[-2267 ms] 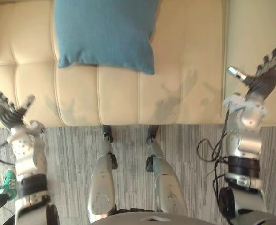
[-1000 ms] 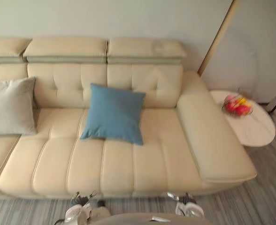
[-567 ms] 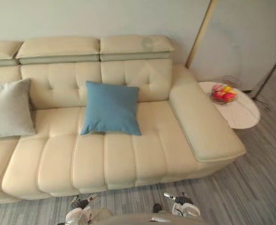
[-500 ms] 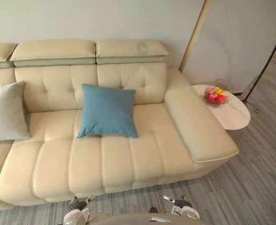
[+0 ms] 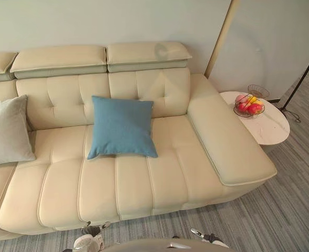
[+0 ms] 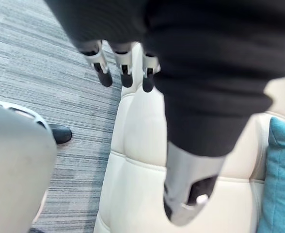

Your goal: Pick up cushions and gather them together orderly.

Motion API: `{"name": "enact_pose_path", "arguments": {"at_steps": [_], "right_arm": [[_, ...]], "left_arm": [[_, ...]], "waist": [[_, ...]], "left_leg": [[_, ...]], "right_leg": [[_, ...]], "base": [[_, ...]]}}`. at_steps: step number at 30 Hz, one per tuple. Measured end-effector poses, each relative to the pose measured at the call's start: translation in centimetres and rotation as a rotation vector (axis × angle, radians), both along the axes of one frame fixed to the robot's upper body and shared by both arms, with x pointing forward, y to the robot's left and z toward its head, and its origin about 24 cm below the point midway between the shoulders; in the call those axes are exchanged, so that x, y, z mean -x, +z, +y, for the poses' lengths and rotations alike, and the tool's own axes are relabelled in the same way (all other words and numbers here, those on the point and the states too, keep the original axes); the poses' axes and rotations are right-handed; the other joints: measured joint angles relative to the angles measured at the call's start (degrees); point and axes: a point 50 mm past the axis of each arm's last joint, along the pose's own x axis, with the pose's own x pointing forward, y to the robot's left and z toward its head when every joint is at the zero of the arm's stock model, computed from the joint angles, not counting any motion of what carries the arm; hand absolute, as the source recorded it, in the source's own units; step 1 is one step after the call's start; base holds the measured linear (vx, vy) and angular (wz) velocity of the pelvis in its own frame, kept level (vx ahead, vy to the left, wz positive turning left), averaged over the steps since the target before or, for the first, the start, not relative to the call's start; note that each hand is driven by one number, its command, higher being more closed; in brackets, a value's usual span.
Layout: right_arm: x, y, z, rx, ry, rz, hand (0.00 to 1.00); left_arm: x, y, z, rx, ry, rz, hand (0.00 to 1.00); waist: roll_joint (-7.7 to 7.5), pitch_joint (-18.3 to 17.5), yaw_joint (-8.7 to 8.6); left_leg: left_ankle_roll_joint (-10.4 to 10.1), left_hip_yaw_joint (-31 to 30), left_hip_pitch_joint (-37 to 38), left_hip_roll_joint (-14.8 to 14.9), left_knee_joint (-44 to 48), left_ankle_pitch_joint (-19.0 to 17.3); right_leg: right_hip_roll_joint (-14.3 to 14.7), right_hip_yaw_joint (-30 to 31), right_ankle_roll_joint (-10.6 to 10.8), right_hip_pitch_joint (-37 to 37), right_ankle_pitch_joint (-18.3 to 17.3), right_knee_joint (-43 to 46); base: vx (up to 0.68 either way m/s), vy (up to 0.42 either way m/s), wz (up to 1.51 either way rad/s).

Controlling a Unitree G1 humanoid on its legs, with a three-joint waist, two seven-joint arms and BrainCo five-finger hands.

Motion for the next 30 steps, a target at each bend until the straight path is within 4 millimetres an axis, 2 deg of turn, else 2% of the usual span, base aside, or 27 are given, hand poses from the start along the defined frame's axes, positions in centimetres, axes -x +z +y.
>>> {"name": "enact_pose_path", "arguments": {"at_steps": [8, 11, 16, 19, 20, 22, 24, 25, 27, 28, 30], "right_arm": [[0.0, 0.0, 0.1, -0.014, -0.004, -0.003, 0.00], [0.0, 0.0, 0.1, -0.021, -0.015, -0.002, 0.00], [-0.1, 0.0, 0.1, -0.037, -0.056, -0.022, 0.00], [-0.6, 0.4, -0.2, -0.026, -0.068, -0.059, 0.00], [-0.8, 0.5, -0.2, -0.020, -0.057, -0.071, 0.00], [-2.1, 0.9, -0.1, -0.013, -0.034, -0.109, 0.00], [-2.9, 1.3, -0.6, 0.001, -0.028, -0.136, 0.00], [-2.9, 1.3, -0.5, 0.000, -0.024, -0.138, 0.00], [-3.0, 1.3, -0.1, -0.009, -0.016, -0.137, 0.00], [-3.3, 1.3, 0.3, -0.013, 0.003, -0.143, 0.00], [-3.9, 1.4, 0.8, -0.022, 0.024, -0.156, 0.00]], "left_arm": [[0.0, 0.0, 0.1, 0.001, 0.014, -0.003, 0.00], [0.0, 0.1, 0.1, 0.004, 0.034, -0.011, 0.00], [-0.2, 0.1, 0.0, 0.035, 0.079, -0.029, 0.00], [-0.5, 0.1, -0.3, 0.052, 0.115, -0.042, 0.00], [-0.6, 0.1, -0.3, 0.056, 0.128, -0.046, 0.00], [-0.9, 0.2, -0.9, 0.073, 0.148, -0.059, 0.00], [-1.3, 0.2, -1.7, 0.093, 0.146, -0.066, 0.00], [-1.9, 0.3, -2.1, 0.103, 0.133, -0.079, 0.00], [-2.8, 0.5, -2.2, 0.105, 0.124, -0.099, 0.00], [-3.3, 0.6, -2.2, 0.103, 0.115, -0.113, 0.00], [-3.5, 0.7, -2.0, 0.094, 0.098, -0.117, 0.00]], "waist": [[0.15, 0.11, 0.36], [0.29, 1.14, 0.08], [0.62, 2.36, 0.18], [1.65, 3.34, 0.13], [1.51, 3.46, 0.14], [0.96, 3.52, 0.29], [2.49, 3.25, -0.44], [2.66, 3.19, -1.10], [2.30, 3.34, -1.12], [1.27, 3.97, -1.22], [1.36, 3.92, -0.67]], "left_leg": [[0.15, -0.82, -0.02, -0.12, -0.88, 0.34], [0.13, -0.39, 0.86, -0.04, -0.97, 0.32], [-0.54, 2.25, 1.34, 1.16, 0.20, -0.45], [-1.67, 5.81, 0.94, 3.77, 7.49, -4.68], [-1.22, 5.51, -0.02, 4.18, 10.55, -5.15], [0.18, -0.03, -2.63, 3.94, 15.23, -6.41], [-0.11, -1.66, -1.96, 4.28, 13.85, -8.78], [-0.71, 0.64, -0.80, 4.40, 12.38, -9.94], [-1.12, 5.29, -0.03, 4.12, 10.99, -10.64], [-1.19, 9.94, 0.51, 4.04, 10.93, -11.31], [-1.23, 16.60, 0.70, 4.67, 10.85, -11.51]], "right_leg": [[-0.47, -1.83, 0.15, 0.11, -0.67, 0.79], [-0.52, -2.14, 0.16, 0.91, -0.66, 0.82], [0.25, -0.13, 0.15, 0.58, -0.66, 1.35], [2.63, 5.23, -0.11, -0.65, -0.85, 2.82], [3.12, 7.61, -0.25, -1.83, -1.15, 3.79], [4.66, 15.14, -0.86, -7.06, -1.86, 7.06], [6.49, 18.94, -0.91, -9.44, -1.28, 7.16], [7.71, 20.85, -0.93, -11.04, -0.48, 7.12], [8.23, 23.53, -1.64, -12.55, 1.20, 6.40], [8.36, 24.41, -2.81, -13.54, 2.03, 4.76], [8.19, 22.10, -3.93, -16.03, 2.19, 4.07]], "base": [[0.00, -0.006, 0.07], [0.00, 0.000, 0.00], [-0.05, -0.034, -0.20], [-0.06, -0.046, -0.78], [-0.05, -0.081, -1.31], [-0.04, -0.100, -1.68], [-0.04, -0.009, -1.52], [-0.05, 0.041, -1.28], [-0.10, 0.070, -1.44], [-0.13, 0.080, -1.70], [-0.06, 0.035, -1.85]]}}
